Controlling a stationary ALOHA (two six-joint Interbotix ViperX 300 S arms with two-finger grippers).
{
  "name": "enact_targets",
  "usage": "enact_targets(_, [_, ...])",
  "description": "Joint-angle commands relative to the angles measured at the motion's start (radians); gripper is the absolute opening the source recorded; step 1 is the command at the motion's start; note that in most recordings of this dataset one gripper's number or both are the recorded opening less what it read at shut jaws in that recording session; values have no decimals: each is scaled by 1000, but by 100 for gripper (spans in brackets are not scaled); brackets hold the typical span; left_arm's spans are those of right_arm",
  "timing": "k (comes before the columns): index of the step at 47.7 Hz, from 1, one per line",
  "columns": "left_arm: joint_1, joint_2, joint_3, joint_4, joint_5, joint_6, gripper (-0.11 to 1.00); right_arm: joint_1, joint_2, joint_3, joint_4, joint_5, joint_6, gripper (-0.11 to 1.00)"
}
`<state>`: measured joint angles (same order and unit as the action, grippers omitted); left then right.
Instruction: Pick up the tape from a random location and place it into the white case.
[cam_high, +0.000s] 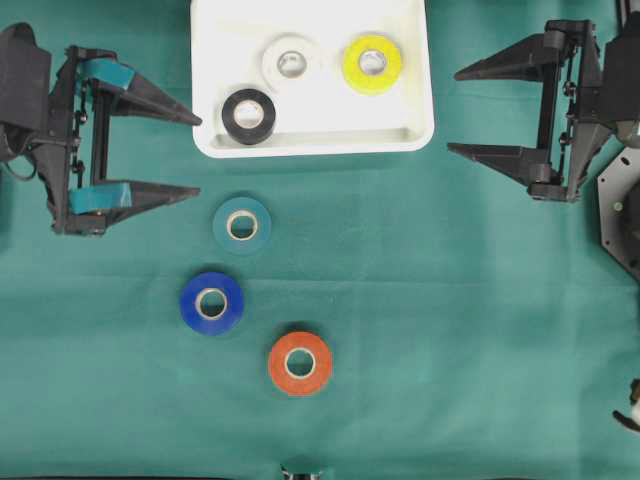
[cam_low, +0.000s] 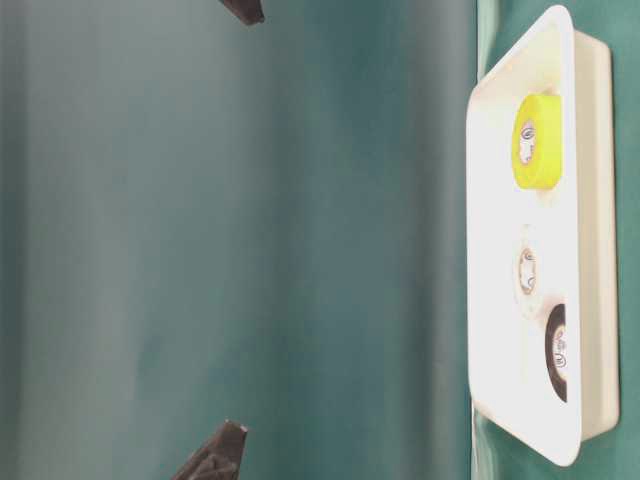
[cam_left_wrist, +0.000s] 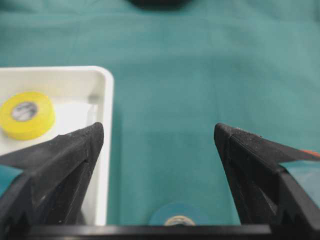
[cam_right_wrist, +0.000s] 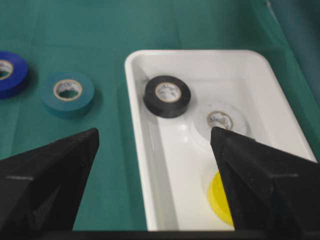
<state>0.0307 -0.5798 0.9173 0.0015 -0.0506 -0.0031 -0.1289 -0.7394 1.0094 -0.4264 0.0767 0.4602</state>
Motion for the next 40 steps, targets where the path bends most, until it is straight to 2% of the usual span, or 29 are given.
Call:
enact_targets(1, [29, -2, -28, -2, -5, 3, 99, 14, -2, -14, 5, -5, 6, 88])
enact_targets(11, [37, 26, -41, -2, -5, 5, 99, 46, -2, -12, 6, 5, 25, 88])
enact_targets(40, [-12, 77, -75, -2, 18, 2, 99, 46, -3, -12, 2, 12, 17, 88])
